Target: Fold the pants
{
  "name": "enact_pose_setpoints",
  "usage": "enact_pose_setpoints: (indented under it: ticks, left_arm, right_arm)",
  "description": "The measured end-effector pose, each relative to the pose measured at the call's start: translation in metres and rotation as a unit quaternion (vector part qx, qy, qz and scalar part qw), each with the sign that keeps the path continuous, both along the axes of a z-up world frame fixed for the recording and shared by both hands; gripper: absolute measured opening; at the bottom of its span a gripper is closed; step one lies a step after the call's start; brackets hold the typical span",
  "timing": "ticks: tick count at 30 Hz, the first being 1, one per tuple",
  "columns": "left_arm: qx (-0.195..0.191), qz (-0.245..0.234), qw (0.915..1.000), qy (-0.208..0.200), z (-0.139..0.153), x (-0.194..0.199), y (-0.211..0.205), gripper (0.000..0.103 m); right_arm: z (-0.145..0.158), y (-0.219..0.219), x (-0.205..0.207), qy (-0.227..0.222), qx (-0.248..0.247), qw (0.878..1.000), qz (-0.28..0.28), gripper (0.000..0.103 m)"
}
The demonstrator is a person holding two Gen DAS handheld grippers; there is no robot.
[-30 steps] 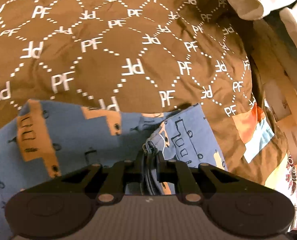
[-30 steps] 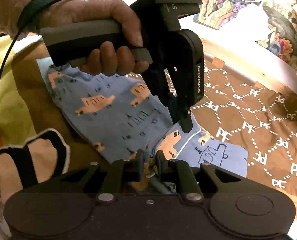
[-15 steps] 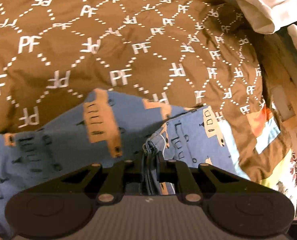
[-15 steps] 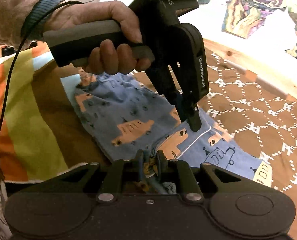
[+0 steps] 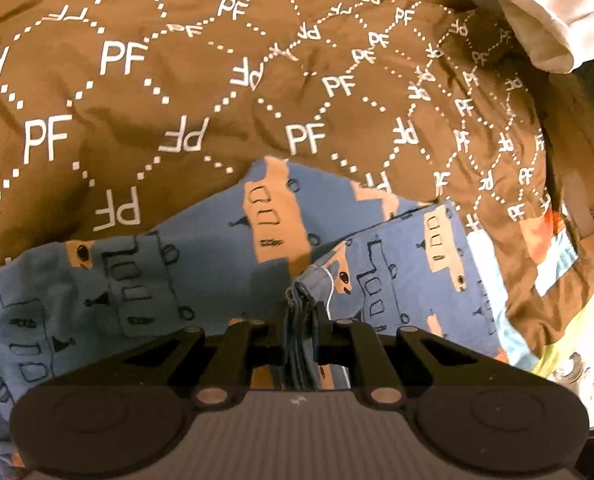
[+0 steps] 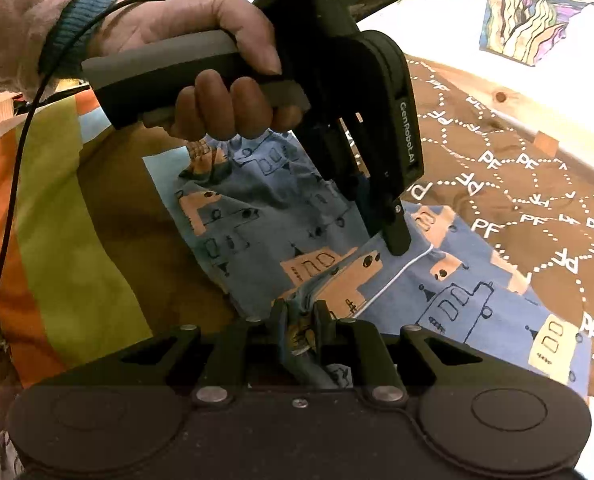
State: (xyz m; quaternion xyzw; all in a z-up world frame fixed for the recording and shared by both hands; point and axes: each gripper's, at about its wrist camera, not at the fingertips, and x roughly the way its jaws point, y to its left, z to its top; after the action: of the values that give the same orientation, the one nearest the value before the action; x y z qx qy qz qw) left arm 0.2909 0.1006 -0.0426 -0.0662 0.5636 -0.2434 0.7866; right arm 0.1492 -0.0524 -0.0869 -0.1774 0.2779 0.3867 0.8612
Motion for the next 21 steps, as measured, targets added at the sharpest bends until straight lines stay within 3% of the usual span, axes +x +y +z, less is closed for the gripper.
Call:
enact_pose_setpoints:
  ticks: [5, 7, 10, 12, 13, 17, 19, 21]
  left_arm:
    - [0.03, -0.02, 0.9992, -0.019, -0.015, -0.003, -0.006, 0.017]
    - [0.045, -0.026, 0.9982, -0.031, -0.017, -0.005, -0.007, 0.027]
    - [0.055, -0.029, 0.9965, -0.055, -0.014, -0.013, -0.003, 0.039]
    - [0.06, -0.023, 0.9954, -0.071, -0.01, -0.02, 0.002, 0.054]
    - [0.057, -0.018, 0.9949, -0.081, -0.008, -0.023, 0.006, 0.063]
    - [0.052, 0.005, 0.9902, -0.129, 0.001, -0.048, 0.015, 0.07]
    - [0.071, 0.022, 0.9865, -0.146, 0.0, -0.06, 0.011, 0.077]
    - [0.095, 0.035, 0.9833, -0.151, -0.007, -0.073, 0.004, 0.078]
  right_arm:
    - [-0.013, 0.008, 0.005, 0.016, -0.015, 1.0, 0.005, 0.018]
    - [-0.019, 0.008, 0.006, 0.025, -0.017, 0.999, 0.01, 0.027]
    - [-0.017, 0.0, 0.002, 0.02, -0.013, 0.999, 0.028, 0.05]
    - [-0.011, -0.015, -0.002, 0.01, -0.018, 0.999, 0.045, 0.063]
    - [-0.008, -0.023, -0.002, 0.004, -0.027, 0.999, 0.047, 0.064]
    - [0.009, -0.059, 0.013, -0.03, -0.099, 0.993, 0.05, 0.074]
    - [0.02, -0.073, 0.028, -0.053, -0.139, 0.987, 0.054, 0.081]
    - [0.033, -0.078, 0.047, -0.08, -0.175, 0.979, 0.059, 0.086]
